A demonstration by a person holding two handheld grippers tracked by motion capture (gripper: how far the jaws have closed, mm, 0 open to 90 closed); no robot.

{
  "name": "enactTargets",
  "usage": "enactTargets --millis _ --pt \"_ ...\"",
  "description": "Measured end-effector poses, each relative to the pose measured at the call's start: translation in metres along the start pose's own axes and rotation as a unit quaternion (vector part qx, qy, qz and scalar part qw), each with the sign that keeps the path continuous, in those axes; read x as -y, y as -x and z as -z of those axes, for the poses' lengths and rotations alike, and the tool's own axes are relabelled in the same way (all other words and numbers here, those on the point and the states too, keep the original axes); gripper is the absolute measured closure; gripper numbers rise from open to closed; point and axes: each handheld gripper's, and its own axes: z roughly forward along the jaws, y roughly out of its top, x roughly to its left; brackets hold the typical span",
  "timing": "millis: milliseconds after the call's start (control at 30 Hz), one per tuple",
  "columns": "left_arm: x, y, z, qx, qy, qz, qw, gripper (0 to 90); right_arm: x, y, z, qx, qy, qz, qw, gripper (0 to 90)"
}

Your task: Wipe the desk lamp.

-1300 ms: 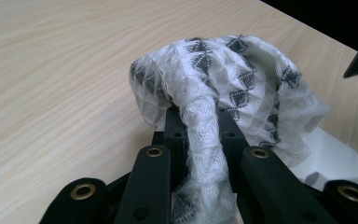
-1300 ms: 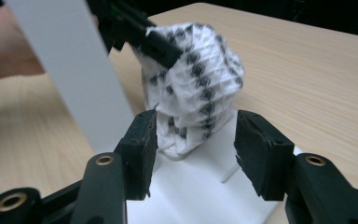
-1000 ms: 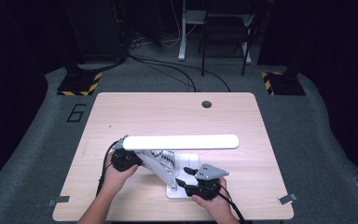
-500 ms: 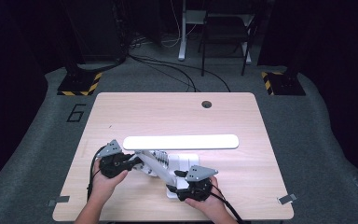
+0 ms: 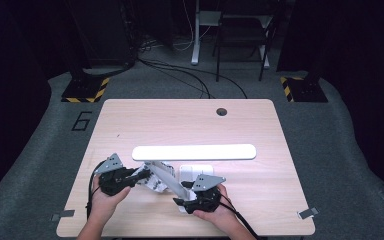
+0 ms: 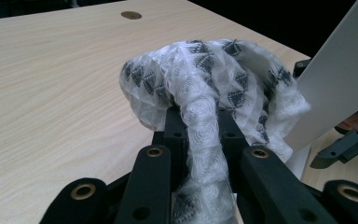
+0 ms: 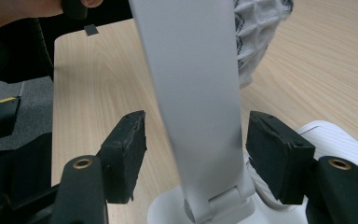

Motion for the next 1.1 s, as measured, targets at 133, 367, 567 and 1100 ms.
enactTargets --millis 133,367,567,1100 --pt "-0.002 0.002 0.005 0.001 0.006 -0.002 1.0 79.0 -0.002 0.003 -0.003 -0.005 0.004 -0.003 1.0 39.0" --pt "-0.004 0.002 0.015 0.003 0.012 -0.003 0.9999 79.0 -0.003 0.003 -0.003 -0.007 0.008 0.003 0.9999 45.9" --pt "-0.009 0.003 0.022 0.007 0.019 -0.003 0.9998 79.0 -0.004 0.005 -0.002 -0.011 0.01 0.007 0.9999 48.9" --pt "-0.033 0.023 0.042 0.035 0.031 -0.039 0.9981 79.0 -0.004 0.004 -0.002 -0.006 0.01 0.024 0.9997 49.9"
